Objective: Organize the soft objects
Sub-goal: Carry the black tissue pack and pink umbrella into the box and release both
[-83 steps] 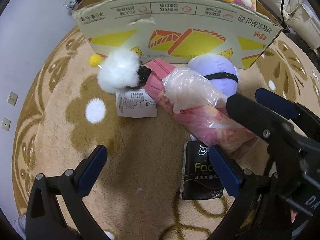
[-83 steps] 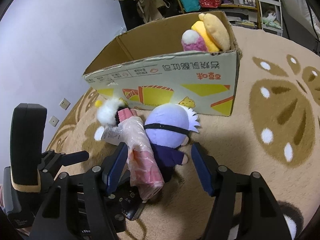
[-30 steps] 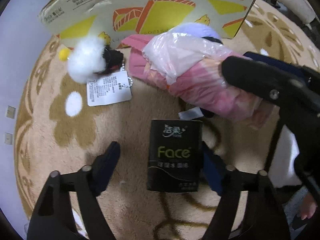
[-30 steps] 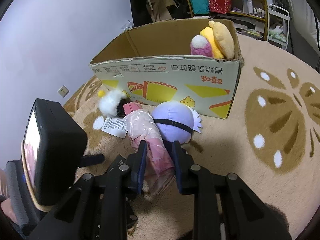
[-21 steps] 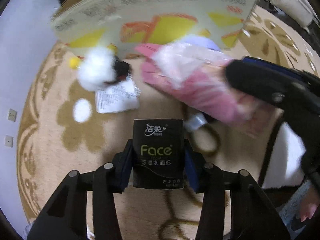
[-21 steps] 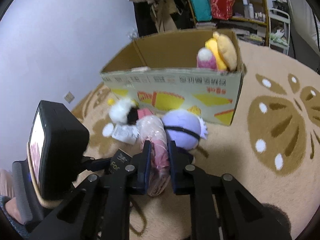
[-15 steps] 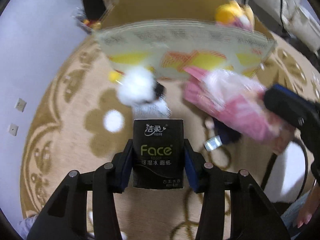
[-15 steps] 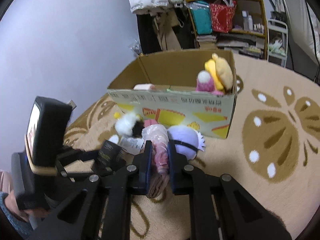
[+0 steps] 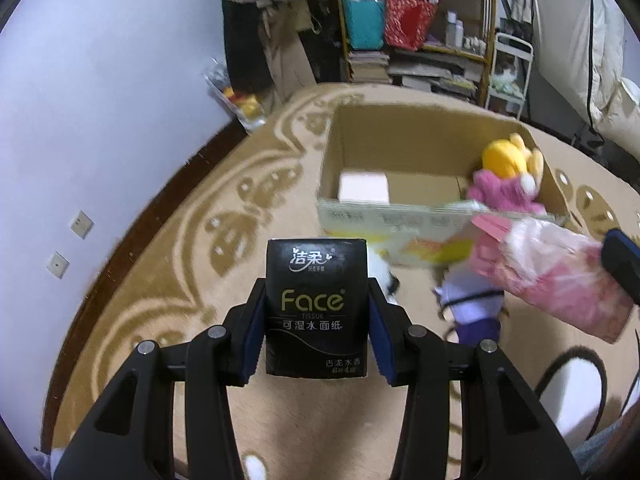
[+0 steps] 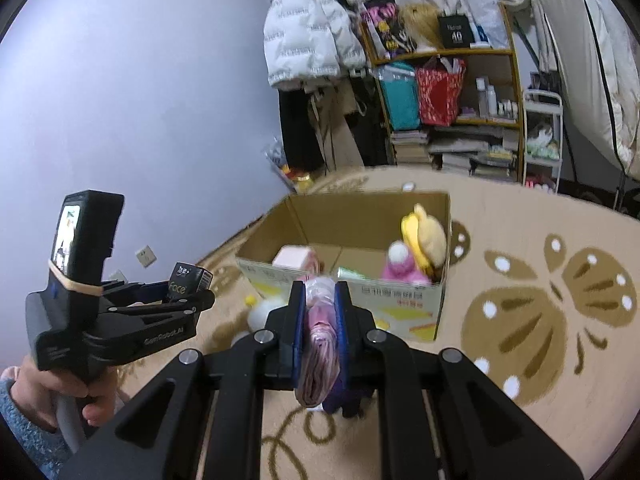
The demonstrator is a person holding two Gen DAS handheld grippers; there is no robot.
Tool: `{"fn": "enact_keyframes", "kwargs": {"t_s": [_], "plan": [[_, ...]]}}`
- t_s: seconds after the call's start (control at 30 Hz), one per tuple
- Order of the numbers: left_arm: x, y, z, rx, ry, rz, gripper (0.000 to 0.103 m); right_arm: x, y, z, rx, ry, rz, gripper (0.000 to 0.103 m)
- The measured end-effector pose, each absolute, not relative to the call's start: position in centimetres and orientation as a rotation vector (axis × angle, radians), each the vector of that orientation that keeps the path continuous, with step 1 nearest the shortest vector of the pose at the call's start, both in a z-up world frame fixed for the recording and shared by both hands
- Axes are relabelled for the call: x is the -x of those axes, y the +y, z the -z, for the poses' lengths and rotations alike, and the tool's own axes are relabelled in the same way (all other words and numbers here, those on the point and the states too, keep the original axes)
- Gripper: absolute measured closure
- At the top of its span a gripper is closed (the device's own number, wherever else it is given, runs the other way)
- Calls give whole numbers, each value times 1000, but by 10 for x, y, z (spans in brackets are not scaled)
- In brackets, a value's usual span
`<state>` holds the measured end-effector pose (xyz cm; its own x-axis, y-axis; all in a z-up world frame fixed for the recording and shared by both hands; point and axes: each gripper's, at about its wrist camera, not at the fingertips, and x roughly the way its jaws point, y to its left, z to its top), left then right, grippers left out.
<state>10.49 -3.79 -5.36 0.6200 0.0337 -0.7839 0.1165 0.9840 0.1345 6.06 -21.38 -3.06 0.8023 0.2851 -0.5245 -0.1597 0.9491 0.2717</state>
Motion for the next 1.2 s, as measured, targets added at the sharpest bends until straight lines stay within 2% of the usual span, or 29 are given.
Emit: {"fn": "enact_keyframes", "kwargs": {"t_s": [0.33, 0.83, 1.03, 1.2], "plan": [[-132, -34, 31, -186, 840, 45, 59, -72, -213, -5, -185, 507, -254, 90], [-182, -43, 2, -212, 757, 50, 59, -132, -220, -49, -148, 428, -239, 90], [-198, -48, -1, -201, 703, 58, 58, -163, -214, -37, -79, 464, -217, 90], [-213, -49, 16, -151, 743, 66, 58, -178, -211, -13, -63, 522, -200, 90]]}}
